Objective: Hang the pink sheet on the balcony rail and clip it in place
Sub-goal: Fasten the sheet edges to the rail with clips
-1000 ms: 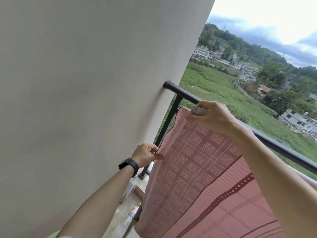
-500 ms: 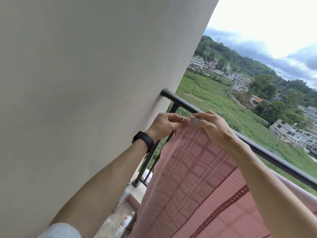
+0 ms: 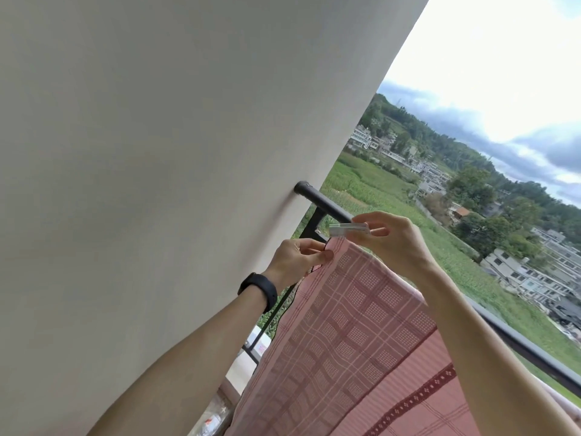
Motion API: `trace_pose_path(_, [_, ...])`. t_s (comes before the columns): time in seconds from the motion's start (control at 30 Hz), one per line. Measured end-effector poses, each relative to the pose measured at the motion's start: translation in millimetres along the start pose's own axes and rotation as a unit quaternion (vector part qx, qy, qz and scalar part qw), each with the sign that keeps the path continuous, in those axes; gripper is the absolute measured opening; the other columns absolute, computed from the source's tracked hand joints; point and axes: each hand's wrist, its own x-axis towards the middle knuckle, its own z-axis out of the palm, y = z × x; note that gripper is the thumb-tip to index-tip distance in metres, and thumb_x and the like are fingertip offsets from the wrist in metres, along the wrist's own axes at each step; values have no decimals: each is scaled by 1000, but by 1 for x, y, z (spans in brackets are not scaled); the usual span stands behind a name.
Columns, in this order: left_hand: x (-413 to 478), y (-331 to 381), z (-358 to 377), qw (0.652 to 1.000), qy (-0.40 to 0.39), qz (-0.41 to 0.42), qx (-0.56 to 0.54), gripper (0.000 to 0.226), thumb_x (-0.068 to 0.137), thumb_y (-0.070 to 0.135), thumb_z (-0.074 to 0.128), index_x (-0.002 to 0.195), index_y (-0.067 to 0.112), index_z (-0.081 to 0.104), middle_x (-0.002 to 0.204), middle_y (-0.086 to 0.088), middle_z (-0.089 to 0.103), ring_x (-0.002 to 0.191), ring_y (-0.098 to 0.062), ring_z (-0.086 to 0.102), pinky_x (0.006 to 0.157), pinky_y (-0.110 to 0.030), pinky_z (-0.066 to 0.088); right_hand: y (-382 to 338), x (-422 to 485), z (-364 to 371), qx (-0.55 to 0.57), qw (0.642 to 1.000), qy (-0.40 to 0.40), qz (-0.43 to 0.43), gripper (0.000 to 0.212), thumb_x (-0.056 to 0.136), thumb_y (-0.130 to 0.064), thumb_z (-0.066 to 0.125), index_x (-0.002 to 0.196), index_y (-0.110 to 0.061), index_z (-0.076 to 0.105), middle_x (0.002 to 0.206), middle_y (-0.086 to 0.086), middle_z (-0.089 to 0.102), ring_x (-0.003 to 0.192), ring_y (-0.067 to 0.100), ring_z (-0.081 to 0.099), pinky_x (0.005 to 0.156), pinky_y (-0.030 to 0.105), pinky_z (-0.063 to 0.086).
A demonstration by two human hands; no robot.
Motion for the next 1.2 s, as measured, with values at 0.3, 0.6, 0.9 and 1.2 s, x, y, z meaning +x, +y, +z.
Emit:
trace_pose_path(0.3, [-3, -3, -1, 996, -27, -37, -72, 23, 82, 27, 78, 99, 11, 74, 87, -3, 73, 47, -8, 47, 51, -20, 41, -9, 13, -11, 20, 999, 24, -20, 45, 74, -23, 86, 116, -21, 69, 100, -10, 74, 86, 3, 71, 77, 17, 56])
trace_pose_path(0.6, [4, 10, -1, 998, -37, -41, -19, 23, 88, 27, 72, 107, 15, 73, 83, 0, 70, 46, -7, 48, 48, -18, 40, -29, 20, -14, 47, 999, -12, -24, 35, 82, -32, 78, 116, -31, 72, 96, -17, 74, 77, -6, 70, 62, 13, 54])
trace_pose_path(0.9, [7, 5, 5, 1000, 16, 18, 12, 17, 82, 33, 77, 96, 23, 76, 91, 8, 75, 79, -2, 67, 70, -17, 48, -40, 29, -13, -41, 998, 16, -55, 43, 67, -25, 91, 105, -27, 70, 88, -16, 73, 69, -16, 65, 58, -2, 42])
trace_pose_path(1.2, [5, 7, 5, 999, 33, 25, 27, 14, 81, 37, 77, 91, 28, 75, 88, 11, 74, 77, -1, 65, 67, -18, 46, -68, 53, -2, -186, 974, -84, -94, 30, 73, -22, 88, 101, -22, 76, 93, -9, 75, 81, -3, 67, 68, 0, 40])
